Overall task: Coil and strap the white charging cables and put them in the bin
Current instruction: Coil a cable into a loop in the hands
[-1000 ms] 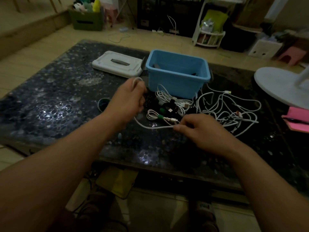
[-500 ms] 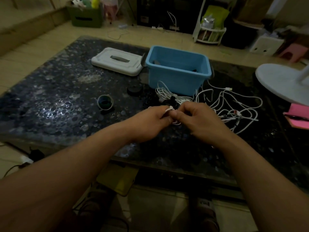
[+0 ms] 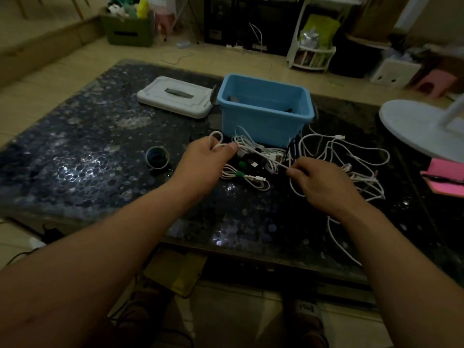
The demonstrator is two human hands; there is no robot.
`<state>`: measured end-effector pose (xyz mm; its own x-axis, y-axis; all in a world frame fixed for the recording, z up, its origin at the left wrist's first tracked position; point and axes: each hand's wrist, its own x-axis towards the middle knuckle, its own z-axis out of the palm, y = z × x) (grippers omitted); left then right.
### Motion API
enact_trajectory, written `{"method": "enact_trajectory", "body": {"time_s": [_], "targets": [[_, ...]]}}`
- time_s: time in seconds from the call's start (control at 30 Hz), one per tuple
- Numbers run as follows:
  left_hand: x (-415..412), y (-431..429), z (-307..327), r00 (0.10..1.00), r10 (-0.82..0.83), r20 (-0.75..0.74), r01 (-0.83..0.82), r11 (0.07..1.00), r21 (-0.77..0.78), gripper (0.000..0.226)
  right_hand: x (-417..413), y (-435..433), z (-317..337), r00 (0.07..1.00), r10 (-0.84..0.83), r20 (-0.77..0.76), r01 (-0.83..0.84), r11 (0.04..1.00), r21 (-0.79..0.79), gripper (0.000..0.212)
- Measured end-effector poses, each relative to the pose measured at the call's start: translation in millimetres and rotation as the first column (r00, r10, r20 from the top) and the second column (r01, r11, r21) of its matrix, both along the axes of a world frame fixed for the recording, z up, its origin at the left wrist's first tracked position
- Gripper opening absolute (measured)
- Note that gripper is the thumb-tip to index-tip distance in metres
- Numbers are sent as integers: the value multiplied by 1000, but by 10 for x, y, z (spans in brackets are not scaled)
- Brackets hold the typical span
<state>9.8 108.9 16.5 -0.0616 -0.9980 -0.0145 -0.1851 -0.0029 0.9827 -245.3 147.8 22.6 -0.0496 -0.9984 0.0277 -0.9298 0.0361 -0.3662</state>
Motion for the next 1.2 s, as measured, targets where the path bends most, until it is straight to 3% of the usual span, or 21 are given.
{"method": "enact_trajectory", "body": {"time_s": [0.13, 0.27, 0.33, 0.37, 0.47, 0.5, 0.53, 0.67, 0.8, 0.87, 0.97, 1.1, 1.2], "targets": [[-98, 42, -60, 1000, 10, -29, -9, 998, 60, 43, 125, 37, 0, 1000, -18, 5, 18, 986, -166, 14], [-391, 138, -93, 956, -85, -280, 143, 970, 195, 40, 459, 126, -44, 984, 152, 88, -128, 963, -237, 9], [-491, 100, -115, 940, -91, -328, 168, 962, 214, 34, 528, 161, -79, 970, 220, 102, -192, 954, -230, 6], [-520, 73, -128, 932, -79, -353, 167, 960, 226, 39, 537, 181, -93, 964, 247, 100, -221, 950, -219, 9], [-554, 63, -174, 911, -2, -413, 129, 951, 281, 88, 504, 231, -127, 946, 321, 50, -307, 933, -190, 16], [-559, 57, -201, 913, 13, -408, 118, 948, 295, 95, 492, 239, -135, 940, 340, 14, -332, 925, -185, 15], [-563, 50, -209, 914, 26, -404, 104, 950, 295, 91, 476, 242, -145, 936, 353, -20, -350, 919, -184, 14], [-584, -24, -185, 870, 72, -487, 120, 929, 351, 28, 416, 222, -156, 941, 327, -93, -338, 929, -151, 14], [-569, -67, -95, 731, 168, -661, 191, 880, 435, 31, 374, 207, -176, 956, 293, -30, -295, 947, -129, 8], [-530, -97, -63, 691, 189, -697, 223, 862, 455, 38, 352, 204, -191, 956, 293, 2, -292, 954, -71, 18], [-417, -162, -17, 718, 160, -678, 209, 879, 428, 41, 251, 204, -238, 941, 332, -62, -326, 941, 89, 28], [-252, -250, 52, 790, 152, -594, 105, 921, 375, 39, -31, 116, -207, 935, 300, -187, -269, 947, 175, 24], [-173, -273, 98, 920, 45, -389, 56, 968, 243, 33, -259, 63, -147, 951, 183, -249, -144, 976, 165, 20]]}}
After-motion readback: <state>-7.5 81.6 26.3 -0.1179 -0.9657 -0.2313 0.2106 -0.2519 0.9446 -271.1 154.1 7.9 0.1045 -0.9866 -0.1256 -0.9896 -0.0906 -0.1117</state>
